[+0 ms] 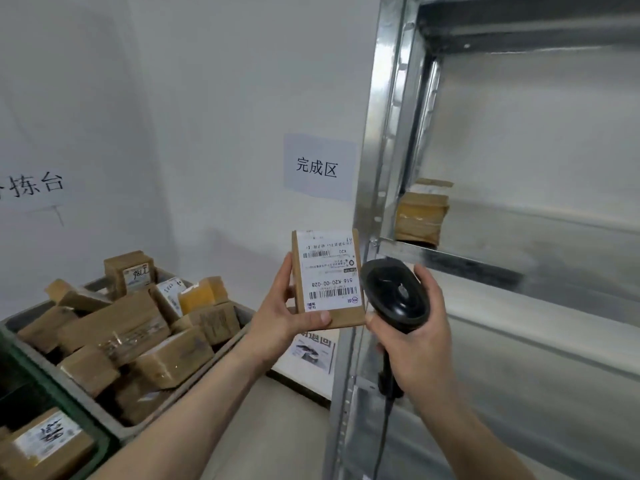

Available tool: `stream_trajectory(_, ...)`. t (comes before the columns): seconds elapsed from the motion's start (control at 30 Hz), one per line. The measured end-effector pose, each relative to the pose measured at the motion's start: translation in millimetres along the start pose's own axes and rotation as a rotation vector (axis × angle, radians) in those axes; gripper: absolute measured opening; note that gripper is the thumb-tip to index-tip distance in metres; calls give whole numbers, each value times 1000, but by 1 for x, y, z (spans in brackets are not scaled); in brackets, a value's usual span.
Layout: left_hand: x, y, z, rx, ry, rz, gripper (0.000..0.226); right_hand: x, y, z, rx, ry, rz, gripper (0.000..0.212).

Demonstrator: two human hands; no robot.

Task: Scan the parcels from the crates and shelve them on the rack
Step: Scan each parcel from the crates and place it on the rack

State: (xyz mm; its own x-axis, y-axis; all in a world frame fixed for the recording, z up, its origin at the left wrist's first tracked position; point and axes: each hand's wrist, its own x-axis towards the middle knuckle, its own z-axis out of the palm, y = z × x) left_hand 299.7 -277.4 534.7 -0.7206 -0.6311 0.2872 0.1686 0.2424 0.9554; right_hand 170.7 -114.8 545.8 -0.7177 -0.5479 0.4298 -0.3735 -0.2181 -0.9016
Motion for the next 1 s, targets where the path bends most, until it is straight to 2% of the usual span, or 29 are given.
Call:
stream_trajectory(0.23,16,13,60,-34,-114,29,112,-1,-13,-54,-19,171,-34,94)
stream_trajectory(0.4,28,26,98,-64,-234,59,109,-8,-32,-82,-58,307,-53,85)
stream_trajectory(0.6,30,29,139,-144,-333,39,115,-25,-42,-113,-132,475,-64,95)
stream_trajectory(1.0,26,54,193,-175,-432,19,109,-39,-55,-157,-187,611,-88,97)
